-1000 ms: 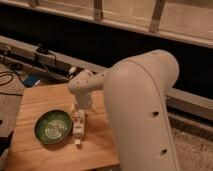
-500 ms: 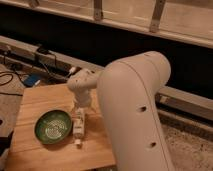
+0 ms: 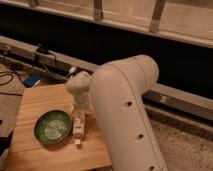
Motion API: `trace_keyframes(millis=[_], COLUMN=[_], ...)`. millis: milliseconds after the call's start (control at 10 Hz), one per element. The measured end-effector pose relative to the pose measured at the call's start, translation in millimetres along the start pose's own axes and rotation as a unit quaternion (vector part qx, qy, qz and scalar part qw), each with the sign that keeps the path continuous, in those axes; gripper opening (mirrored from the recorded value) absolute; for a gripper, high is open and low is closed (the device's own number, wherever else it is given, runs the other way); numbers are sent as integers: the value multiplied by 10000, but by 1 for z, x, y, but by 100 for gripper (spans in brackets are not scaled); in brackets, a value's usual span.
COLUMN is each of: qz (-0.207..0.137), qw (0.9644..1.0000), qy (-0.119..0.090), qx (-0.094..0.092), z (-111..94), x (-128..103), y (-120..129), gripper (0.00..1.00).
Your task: Place the bottle in the ceramic bowl
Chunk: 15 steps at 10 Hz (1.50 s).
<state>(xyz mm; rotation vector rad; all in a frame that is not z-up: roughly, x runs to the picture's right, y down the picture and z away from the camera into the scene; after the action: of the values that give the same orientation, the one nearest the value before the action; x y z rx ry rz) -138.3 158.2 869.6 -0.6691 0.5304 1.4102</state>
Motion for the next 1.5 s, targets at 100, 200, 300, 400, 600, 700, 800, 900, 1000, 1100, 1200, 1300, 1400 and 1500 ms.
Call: trace_keyframes(millis=[100,200,300,400,600,700,800,900,1000,1100,1200,1300,1400,1500], qz=[-90,-187,-222,-232,-143,-82,32,105,142,89,-64,-267,-464,-797], qw=[9999,9998,9997,9996,9998,9997,9993,9987,9976,9963,9951,9941,9929,9906], qy=[23,23,10,7,-139,-207,-366,-508,-682,-860,-986,-1051,-1095,-1114], qx=[49,94,122,141,84,71,39,31,15,-7,-2,3,20,19], z=[3,4,4,4,-6,-14,-31,-47,-67,-90,-105,-114,-118,-123], x=[4,7,9,10,10,9,6,5,4,3,3,2,1,2], y=[4,8,10,9,1,-5,-16,-24,-30,-28,-20,-7,7,35], gripper=[62,52,41,33,12,5,0,0,0,0,0,0,0,0])
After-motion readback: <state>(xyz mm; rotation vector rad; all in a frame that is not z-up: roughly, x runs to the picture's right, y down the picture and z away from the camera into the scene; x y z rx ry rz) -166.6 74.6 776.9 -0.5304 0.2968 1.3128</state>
